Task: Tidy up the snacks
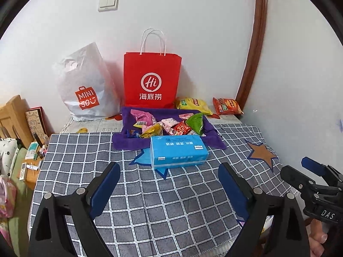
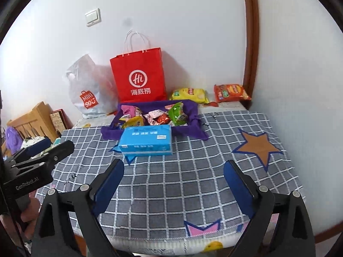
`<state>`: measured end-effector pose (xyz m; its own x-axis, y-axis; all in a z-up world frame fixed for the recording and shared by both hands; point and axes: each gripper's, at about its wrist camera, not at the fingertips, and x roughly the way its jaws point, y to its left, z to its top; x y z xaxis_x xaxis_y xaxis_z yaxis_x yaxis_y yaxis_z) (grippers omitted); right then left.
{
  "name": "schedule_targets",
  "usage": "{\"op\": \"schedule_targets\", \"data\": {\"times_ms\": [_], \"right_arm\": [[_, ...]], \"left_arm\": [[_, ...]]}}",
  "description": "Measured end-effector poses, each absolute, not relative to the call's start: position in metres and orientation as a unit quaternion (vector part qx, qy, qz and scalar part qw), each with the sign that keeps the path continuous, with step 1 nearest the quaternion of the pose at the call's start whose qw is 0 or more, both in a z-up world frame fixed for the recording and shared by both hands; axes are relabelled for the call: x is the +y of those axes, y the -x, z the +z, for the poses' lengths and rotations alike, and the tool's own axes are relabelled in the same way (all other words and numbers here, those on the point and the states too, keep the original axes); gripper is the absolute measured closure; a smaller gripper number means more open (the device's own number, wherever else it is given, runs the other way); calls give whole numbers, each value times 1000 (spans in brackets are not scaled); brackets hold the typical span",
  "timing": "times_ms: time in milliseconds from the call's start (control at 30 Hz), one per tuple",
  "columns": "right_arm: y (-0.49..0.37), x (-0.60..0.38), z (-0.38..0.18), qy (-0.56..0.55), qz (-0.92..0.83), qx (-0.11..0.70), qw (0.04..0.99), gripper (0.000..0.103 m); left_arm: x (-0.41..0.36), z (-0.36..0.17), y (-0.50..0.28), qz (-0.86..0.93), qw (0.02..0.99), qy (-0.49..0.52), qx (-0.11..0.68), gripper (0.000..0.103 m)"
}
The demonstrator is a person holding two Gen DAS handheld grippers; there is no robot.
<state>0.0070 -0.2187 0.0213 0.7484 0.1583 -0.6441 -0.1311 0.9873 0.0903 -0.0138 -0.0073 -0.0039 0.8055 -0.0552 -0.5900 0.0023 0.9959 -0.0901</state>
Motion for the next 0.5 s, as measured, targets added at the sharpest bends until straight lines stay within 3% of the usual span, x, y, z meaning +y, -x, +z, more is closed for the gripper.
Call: {"op": "schedule_targets", "data": {"times_ms": [500], "right_arm": [[6,-216,29,-7,75,331,941,10]], "left_arm": [[-18,8,29,-10,955,24,296,10]]}}
